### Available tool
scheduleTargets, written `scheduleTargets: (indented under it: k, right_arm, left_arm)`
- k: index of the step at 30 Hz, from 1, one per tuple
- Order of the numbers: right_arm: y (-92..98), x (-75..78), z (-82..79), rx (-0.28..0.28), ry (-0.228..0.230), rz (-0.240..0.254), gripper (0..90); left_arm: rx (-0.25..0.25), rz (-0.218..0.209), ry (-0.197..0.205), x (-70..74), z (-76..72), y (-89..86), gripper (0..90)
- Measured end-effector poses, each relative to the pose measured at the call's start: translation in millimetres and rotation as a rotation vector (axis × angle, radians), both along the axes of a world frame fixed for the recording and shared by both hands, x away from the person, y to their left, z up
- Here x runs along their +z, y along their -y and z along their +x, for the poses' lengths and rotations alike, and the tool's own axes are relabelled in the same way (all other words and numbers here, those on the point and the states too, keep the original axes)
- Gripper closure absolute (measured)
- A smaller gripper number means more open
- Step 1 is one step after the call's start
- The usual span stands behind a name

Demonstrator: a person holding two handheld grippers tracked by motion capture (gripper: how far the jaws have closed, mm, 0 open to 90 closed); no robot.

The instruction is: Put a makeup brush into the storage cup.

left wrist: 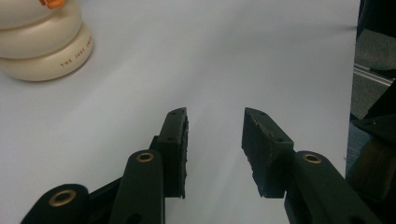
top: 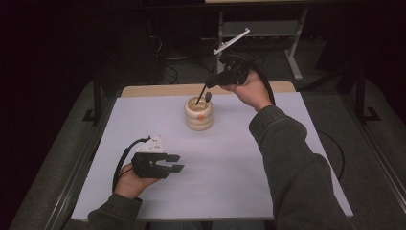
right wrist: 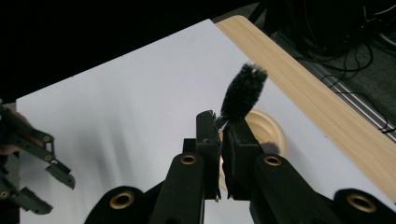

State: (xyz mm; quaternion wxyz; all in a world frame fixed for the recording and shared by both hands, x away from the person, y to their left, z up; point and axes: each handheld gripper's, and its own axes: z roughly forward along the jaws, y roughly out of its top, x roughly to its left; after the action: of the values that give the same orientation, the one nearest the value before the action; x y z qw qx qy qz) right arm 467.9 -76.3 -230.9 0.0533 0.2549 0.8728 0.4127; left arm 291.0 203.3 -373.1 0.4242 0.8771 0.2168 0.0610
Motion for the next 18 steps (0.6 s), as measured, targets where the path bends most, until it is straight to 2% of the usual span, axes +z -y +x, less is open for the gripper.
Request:
scheduleTargets:
  k: [3,4,10,11,14,15,18]
  right_arm:
    - [-1.3,2.6,3.8,-0.012,0.008,-0.006,84.8]
    - [-2.7,4.4,3.2,-0.029,-0.014,0.003,84.8]
    - [-5.7,3.8,10.0,-0.05,0.003,-0.016,84.9]
    - [-6.7,4.5,9.9,-0.064,-0.013,-0.012,84.9]
    - [-7.1,2.7,15.1,-0.056,0.018,-0.026,84.9]
    - [-8.9,3.6,13.8,-0.078,-0.011,-0.015,84.9]
    - [-10.6,1.4,17.1,-0.083,-0.002,-0.019,84.8]
  left_arm:
    - [-0.002,0.0,0.0,-0.2,0.3,0.0,60.0]
    - [-0.002,0.002,0.0,-0.3,0.3,0.1,59.7]
    - [0.002,-0.003,-0.003,-1.0,0.3,-0.2,59.4]
    - [0.002,-0.004,-0.003,-0.9,0.3,-0.2,59.4]
    - [0.002,-0.002,-0.001,-0.5,0.2,-0.5,59.3]
    - [0.002,-0.001,0.0,-0.3,0.3,-0.7,59.2]
    - [0.005,0.001,0.003,-0.2,0.4,-1.2,59.1]
